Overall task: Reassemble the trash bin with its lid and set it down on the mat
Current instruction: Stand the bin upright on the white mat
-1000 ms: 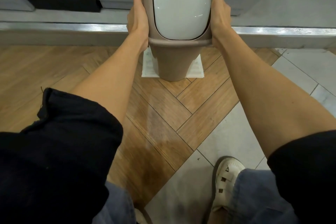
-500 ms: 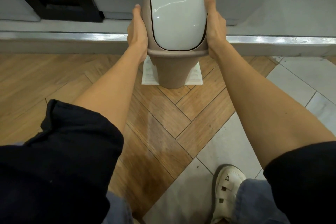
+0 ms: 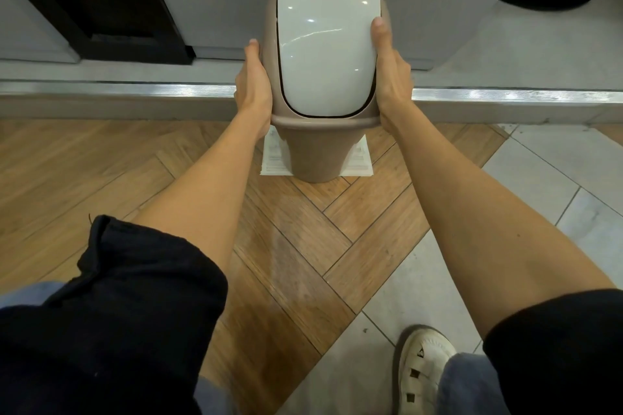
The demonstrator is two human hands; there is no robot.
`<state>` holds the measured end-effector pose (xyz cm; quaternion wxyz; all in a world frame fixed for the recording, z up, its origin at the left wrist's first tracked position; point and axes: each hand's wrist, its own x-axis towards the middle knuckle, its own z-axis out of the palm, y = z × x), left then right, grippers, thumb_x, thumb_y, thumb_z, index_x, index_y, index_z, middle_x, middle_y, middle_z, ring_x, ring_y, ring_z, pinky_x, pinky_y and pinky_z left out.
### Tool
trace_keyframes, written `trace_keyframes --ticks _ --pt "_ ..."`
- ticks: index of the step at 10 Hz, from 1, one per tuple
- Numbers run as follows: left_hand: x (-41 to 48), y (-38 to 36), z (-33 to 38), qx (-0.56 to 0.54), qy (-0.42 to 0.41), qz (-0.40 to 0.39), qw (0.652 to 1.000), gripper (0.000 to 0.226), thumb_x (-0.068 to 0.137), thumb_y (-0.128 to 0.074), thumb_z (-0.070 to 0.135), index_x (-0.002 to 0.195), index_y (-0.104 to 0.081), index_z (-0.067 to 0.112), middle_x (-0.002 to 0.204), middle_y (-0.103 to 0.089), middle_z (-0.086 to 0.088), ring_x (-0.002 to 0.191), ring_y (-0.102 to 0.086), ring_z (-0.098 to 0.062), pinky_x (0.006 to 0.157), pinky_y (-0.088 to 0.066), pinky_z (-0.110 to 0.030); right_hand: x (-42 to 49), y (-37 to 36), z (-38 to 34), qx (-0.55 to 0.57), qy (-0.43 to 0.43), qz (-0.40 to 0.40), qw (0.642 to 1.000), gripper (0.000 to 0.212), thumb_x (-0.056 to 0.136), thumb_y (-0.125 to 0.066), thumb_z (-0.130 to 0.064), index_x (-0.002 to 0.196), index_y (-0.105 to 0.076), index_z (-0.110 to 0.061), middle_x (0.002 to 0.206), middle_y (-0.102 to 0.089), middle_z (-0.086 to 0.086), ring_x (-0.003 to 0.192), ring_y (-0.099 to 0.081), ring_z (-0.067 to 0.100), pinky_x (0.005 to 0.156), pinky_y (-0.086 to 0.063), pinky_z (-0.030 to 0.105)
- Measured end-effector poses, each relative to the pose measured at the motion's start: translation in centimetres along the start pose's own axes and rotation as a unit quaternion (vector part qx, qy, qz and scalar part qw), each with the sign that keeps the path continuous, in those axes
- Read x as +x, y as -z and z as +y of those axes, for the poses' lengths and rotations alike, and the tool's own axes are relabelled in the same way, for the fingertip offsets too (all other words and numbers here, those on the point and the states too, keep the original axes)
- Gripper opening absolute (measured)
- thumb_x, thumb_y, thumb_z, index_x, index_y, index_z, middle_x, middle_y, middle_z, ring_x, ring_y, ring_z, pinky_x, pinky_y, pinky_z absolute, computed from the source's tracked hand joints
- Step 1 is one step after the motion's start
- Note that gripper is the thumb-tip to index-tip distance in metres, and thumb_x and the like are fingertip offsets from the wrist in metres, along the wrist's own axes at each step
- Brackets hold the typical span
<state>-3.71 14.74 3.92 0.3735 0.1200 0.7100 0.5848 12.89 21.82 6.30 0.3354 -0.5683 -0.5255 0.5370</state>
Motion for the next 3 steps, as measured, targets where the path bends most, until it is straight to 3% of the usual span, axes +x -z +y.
trace_keyframes --ticks 1,2,3 --pt "0.0 0.1 0.3 0.01 0.008 0.006 1.0 0.062 0.094 -0.034 0.064 0.126 -0.066 0.021 0.122 -0.069 -0.004 0.11 -0.062 -0.022 0.096 -0.049 -0.038 -0.1 0.1 -0.1 0.005 -0.003 -0.001 1.0 0.071 0.089 -0.042 -0.074 0.139 -0.056 -0.024 0.122 -0.062 -0.002 0.112 -0.059 0.02 0.098 -0.048 0.038" --pt "-0.1 0.2 0.5 0.053 -0.008 0.018 0.998 0.055 0.1 -0.032 0.055 0.125 -0.064 0.017 0.117 -0.066 -0.003 0.106 -0.059 -0.02 0.09 -0.045 -0.034 -0.1 0.3 -0.1 0.005 -0.009 -0.001 1.0 0.085 0.084 -0.045 -0.077 0.153 -0.036 -0.029 0.149 -0.049 0.003 0.136 -0.045 0.026 0.114 -0.036 0.046" --pt "-0.2 0.8 1.9 0.128 -0.084 0.058 0.986 0.05 0.104 -0.032 0.046 0.134 -0.06 0.016 0.12 -0.063 -0.004 0.114 -0.056 -0.022 0.089 -0.039 -0.031 -0.2 0.9 -1.2 -0.013 -0.002 0.012 1.0 0.094 0.082 -0.046 -0.078 0.159 -0.009 -0.039 0.166 -0.023 0.007 0.153 -0.019 0.028 0.122 -0.019 0.05"
